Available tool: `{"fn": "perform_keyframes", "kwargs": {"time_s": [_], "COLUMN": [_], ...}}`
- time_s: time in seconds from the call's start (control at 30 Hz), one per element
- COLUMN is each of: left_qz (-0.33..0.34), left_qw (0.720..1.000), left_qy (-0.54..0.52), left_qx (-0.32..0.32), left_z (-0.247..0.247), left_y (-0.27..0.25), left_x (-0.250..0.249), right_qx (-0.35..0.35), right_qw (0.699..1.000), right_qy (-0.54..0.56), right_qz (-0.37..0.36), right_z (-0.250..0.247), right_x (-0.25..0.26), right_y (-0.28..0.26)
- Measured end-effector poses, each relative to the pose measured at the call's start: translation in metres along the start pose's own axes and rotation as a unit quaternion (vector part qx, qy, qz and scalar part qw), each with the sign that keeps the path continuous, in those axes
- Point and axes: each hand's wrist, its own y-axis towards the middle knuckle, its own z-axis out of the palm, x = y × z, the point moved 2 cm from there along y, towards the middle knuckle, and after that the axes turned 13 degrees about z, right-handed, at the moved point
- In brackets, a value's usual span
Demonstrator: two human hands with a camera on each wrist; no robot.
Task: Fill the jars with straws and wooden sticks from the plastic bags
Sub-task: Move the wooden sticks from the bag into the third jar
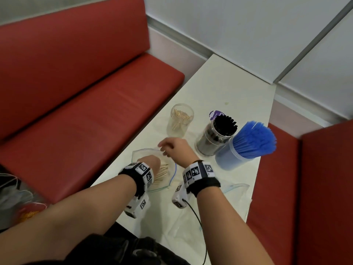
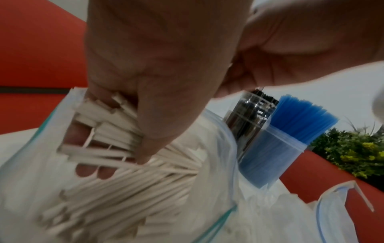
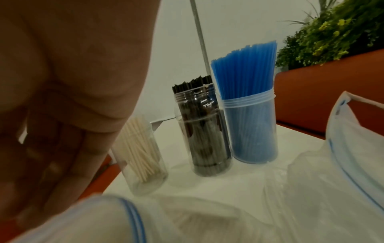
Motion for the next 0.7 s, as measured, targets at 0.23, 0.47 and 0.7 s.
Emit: {"fn": "perform_keyframes", "kwargs": {"time_s": [0.23,0.47,0.7], "left_qz": [-0.015,-0.015,0.016], "left_qw": [0.998,0.997,0.998], "left_qy": [0.056,-0.021,0.038], "left_qx": [-0.039,-0.076,-0.049], "left_z": [-0.024,-0.035,-0.081], "left_y": [-0.014,-0.03,-0.056], "left_x": [-0.001,-0.004,-0.022], "right_qx": [-0.008,-0.027,-0.068], "right_qw": [0.998,0.999,0.995], "right_qy": [-0.058,-0.015,-0.057], "right_qz": [0.034,0.03,0.047], "right_z": [0.041,0.056,0.061], "right_x": [-0.014,-0.027,-0.032], "right_y": [-0.012,-0.013,-0.006]}}
